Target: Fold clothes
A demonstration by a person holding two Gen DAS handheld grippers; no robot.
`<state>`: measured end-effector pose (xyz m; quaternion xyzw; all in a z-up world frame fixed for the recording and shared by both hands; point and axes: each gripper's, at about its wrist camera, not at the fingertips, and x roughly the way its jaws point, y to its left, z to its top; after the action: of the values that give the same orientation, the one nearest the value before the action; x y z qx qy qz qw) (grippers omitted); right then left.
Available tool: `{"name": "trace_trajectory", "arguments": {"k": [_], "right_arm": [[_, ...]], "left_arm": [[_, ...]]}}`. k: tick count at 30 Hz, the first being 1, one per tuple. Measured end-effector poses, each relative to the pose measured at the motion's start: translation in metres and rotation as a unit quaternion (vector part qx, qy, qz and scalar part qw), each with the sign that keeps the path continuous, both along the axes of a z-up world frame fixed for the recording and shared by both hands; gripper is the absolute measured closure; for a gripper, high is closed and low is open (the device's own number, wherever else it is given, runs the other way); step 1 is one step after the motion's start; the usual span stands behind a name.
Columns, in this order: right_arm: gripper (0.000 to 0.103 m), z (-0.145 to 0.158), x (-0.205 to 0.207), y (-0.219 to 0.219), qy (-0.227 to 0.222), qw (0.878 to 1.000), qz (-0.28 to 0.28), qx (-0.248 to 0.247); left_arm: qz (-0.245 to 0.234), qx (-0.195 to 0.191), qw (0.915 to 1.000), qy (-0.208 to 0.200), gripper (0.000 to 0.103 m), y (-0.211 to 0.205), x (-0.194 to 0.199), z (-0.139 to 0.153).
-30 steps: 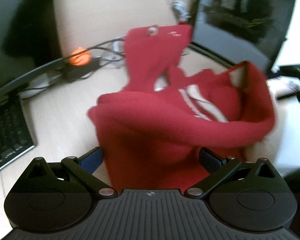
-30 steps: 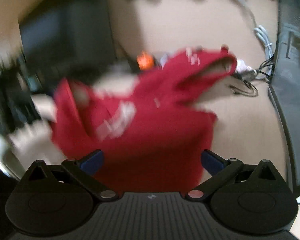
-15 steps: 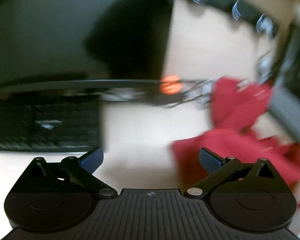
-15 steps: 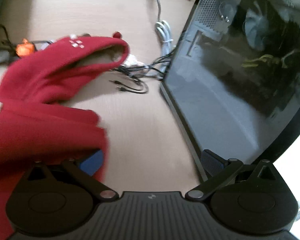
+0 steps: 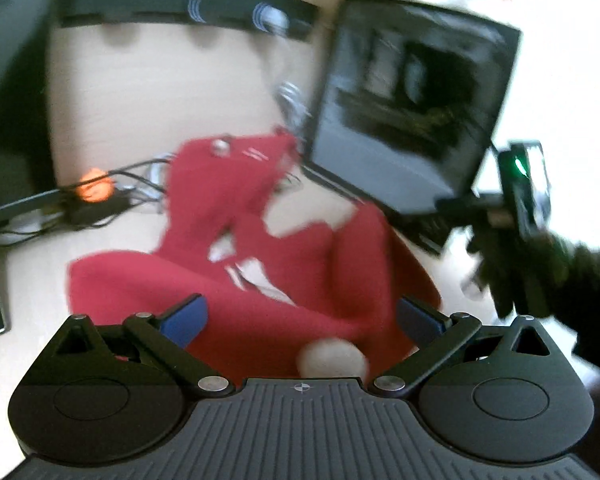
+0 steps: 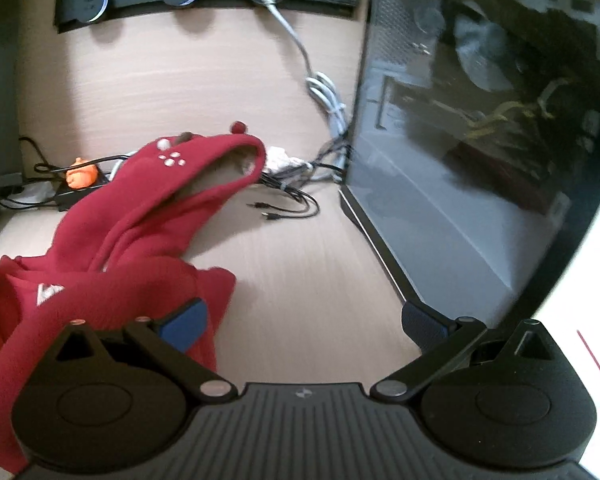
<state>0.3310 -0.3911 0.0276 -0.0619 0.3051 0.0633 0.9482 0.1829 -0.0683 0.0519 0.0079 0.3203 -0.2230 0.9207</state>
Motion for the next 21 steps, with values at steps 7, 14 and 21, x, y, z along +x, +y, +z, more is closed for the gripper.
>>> {"name": "trace_trajectory", "arguments": {"k": [7,14,21], "right_arm": [[0.0,-0.001,-0.031,-0.003,-0.001,1.0,-0.022,0.019],[0.0,-0.012,-0.051,-0.002,0.014,0.999,-0.03,0.039],[0.0,-0.016,-0.061,0.002,0.021,0.998,-0.027,0.058]], "left_arm": [[0.025,0.02,0.9977,0.06,0.031,-0.014,0.006,-0.034],[0.064,0.054,0.9964,-0.015,0.061,-0.029,0.02,-0.041],[0.1,0.045,0.9883,-0.106,0.063,-0.03,0.03,0.012]]}}
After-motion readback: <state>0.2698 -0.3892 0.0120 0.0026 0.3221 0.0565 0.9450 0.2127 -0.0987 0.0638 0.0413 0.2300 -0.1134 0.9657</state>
